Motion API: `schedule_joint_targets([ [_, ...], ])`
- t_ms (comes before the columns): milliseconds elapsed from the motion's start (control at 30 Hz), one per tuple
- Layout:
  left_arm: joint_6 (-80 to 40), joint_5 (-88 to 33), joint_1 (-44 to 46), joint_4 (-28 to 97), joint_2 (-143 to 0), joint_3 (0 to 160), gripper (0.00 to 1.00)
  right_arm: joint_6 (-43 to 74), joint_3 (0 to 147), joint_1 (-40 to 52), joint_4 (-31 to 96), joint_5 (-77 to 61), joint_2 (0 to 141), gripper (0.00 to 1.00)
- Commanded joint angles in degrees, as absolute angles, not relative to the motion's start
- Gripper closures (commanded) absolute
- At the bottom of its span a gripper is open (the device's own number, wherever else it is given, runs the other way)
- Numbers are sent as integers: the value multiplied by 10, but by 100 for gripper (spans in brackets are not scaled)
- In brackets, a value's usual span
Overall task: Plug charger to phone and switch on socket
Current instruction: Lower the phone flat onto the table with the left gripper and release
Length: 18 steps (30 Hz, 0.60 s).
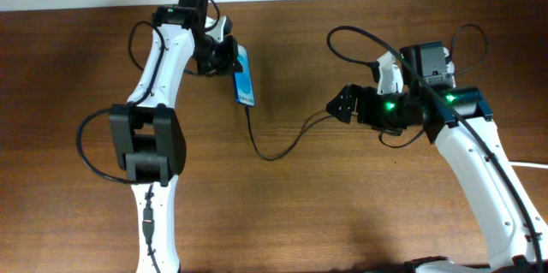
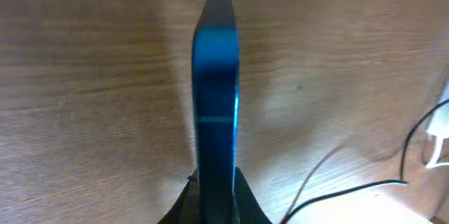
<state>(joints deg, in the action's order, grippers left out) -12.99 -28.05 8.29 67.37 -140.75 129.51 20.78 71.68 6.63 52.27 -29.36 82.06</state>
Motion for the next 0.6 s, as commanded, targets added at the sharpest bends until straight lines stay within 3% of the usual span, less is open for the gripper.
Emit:
schedule_joint_targets([
  [0,-71,-412,92,694,-1446,1301,100,197,718,67,523,-288,819,1],
  [400,-50,-482,142,712,-1511,1301,97,197,718,67,523,-281,819,2],
  [500,-50,-479,147,698,-1511,1301,88,197,718,67,523,-278,819,2],
  [567,-50,-449,147,696,-1511,1301,77,197,718,67,523,-278,819,2],
])
